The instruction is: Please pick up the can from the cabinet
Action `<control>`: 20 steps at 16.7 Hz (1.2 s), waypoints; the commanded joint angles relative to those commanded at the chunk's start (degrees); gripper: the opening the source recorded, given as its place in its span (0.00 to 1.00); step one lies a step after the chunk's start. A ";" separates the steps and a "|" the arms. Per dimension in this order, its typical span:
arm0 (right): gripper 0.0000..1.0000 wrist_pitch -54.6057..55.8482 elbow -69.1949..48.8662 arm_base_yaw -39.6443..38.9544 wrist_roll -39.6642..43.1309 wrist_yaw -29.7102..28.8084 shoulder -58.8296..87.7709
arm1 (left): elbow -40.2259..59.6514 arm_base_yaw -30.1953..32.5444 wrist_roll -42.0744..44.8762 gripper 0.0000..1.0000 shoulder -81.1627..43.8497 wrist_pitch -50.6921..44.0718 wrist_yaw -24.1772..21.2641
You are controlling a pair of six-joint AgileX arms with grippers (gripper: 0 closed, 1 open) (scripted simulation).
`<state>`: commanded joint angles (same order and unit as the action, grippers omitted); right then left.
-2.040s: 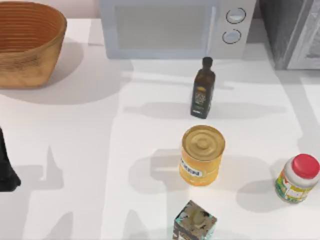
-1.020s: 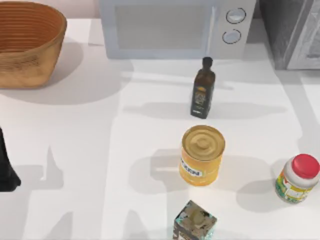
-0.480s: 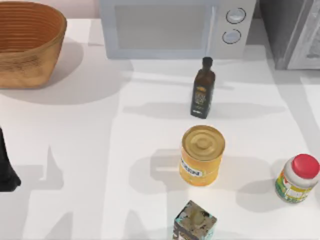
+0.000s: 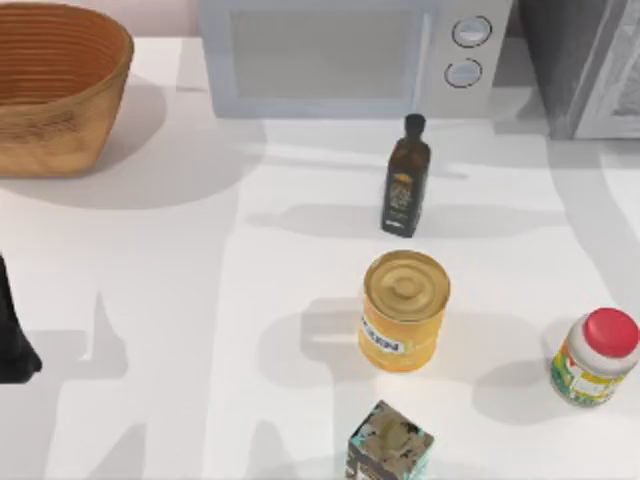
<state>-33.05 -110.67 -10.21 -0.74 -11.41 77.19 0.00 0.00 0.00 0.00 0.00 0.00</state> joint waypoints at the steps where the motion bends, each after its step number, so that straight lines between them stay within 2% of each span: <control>1: 0.00 0.00 0.00 0.00 0.00 0.00 0.00 | 0.00 0.00 0.00 1.00 0.00 0.00 0.00; 5: 0.00 0.87 1.58 0.52 -0.08 0.23 -1.30 | 0.00 0.00 0.00 1.00 0.00 0.00 0.00; 9: 0.00 4.38 12.42 1.62 -0.01 1.27 -9.25 | 0.00 0.00 0.00 1.00 0.00 0.00 0.00; 13: 0.00 9.75 32.58 3.20 0.14 3.26 -22.39 | 0.00 0.00 0.00 1.00 0.00 0.00 0.00; 20: 0.00 21.66 77.72 6.73 0.46 7.62 -50.77 | 0.00 0.00 0.00 1.00 0.00 0.00 0.00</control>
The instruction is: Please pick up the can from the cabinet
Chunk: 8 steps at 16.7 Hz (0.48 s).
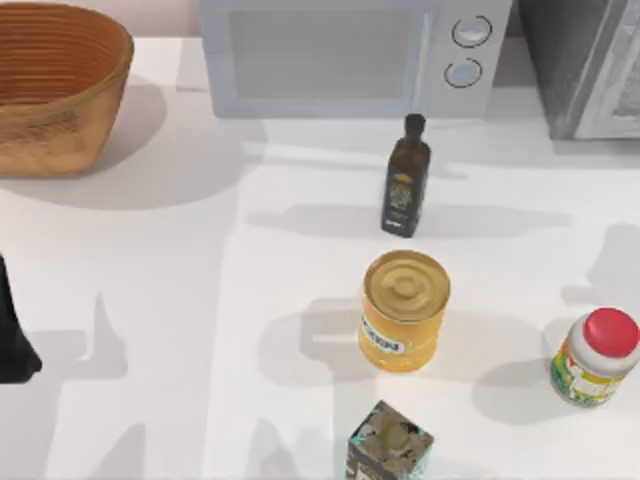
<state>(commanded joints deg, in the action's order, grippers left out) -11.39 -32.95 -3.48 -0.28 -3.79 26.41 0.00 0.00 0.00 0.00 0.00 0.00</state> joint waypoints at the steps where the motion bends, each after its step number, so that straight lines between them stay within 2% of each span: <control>1: 0.00 1.68 5.87 0.51 0.04 0.58 -3.96 | 0.00 0.00 0.00 1.00 0.00 0.00 0.00; 5: 0.00 7.66 23.95 2.33 0.19 2.58 -17.95 | 0.00 0.00 0.00 1.00 0.00 0.00 0.00; 8: 0.00 10.60 31.19 3.23 0.26 3.54 -24.70 | 0.00 0.00 0.00 1.00 0.00 0.00 0.00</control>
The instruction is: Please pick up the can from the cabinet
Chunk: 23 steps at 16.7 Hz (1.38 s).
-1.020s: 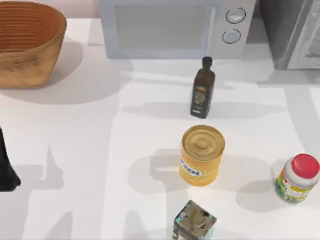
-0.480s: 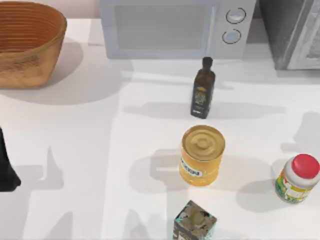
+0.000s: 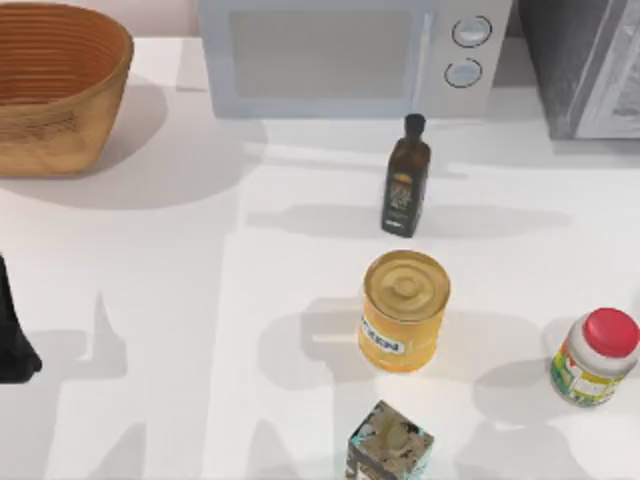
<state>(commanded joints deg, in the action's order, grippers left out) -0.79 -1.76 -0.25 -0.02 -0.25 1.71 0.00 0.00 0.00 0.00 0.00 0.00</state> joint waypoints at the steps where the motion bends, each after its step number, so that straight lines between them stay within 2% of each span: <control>1: 0.00 0.53 1.19 0.17 0.01 0.17 -1.15 | 0.00 0.00 0.00 1.00 0.00 0.00 0.00; 8: 0.00 1.22 1.44 0.62 -0.09 0.77 -0.82 | 0.00 0.00 0.00 1.00 0.00 0.00 0.00; 10: 0.00 4.12 -0.40 3.33 -0.13 3.59 2.14 | 0.00 0.00 0.00 1.00 0.00 0.00 0.00; 12: 0.00 9.25 -3.23 7.64 -0.17 8.77 7.51 | 0.00 0.00 0.00 1.00 0.00 0.00 0.00; 16: 0.00 24.25 -10.34 19.13 -0.18 25.62 24.62 | 0.00 0.00 0.00 1.00 0.00 0.00 0.00; 23: 0.00 56.51 -23.02 41.36 0.39 63.96 68.32 | 0.00 0.00 0.00 1.00 0.00 0.00 0.00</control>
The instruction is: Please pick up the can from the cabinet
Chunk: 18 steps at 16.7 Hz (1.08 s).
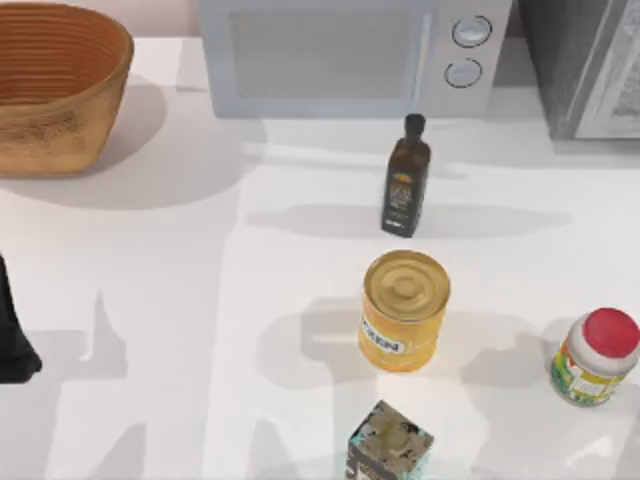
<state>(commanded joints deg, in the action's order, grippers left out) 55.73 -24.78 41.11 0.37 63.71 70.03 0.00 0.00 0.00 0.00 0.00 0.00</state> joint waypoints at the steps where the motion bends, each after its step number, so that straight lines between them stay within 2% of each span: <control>1: 0.00 4.31 -1.47 2.76 0.16 5.26 6.72 | 0.00 0.00 0.00 1.00 0.00 0.00 0.00; 5: 0.00 19.65 -6.08 11.89 0.96 23.95 31.25 | 0.00 0.00 0.00 1.00 0.00 0.00 0.00; 9: 0.00 30.64 -8.74 17.92 1.79 36.03 48.97 | 0.00 0.00 0.00 1.00 0.00 0.00 0.00; 13: 0.00 35.89 -9.72 20.61 2.37 40.35 58.29 | 0.00 0.00 0.00 1.00 0.00 0.00 0.00; 18: 0.00 36.47 -9.79 20.89 2.45 40.71 59.49 | 0.00 0.00 0.00 1.00 0.00 0.00 0.00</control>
<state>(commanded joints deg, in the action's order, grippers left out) 92.19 -34.57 62.00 2.83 104.41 129.51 0.00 0.00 0.00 0.00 0.00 0.00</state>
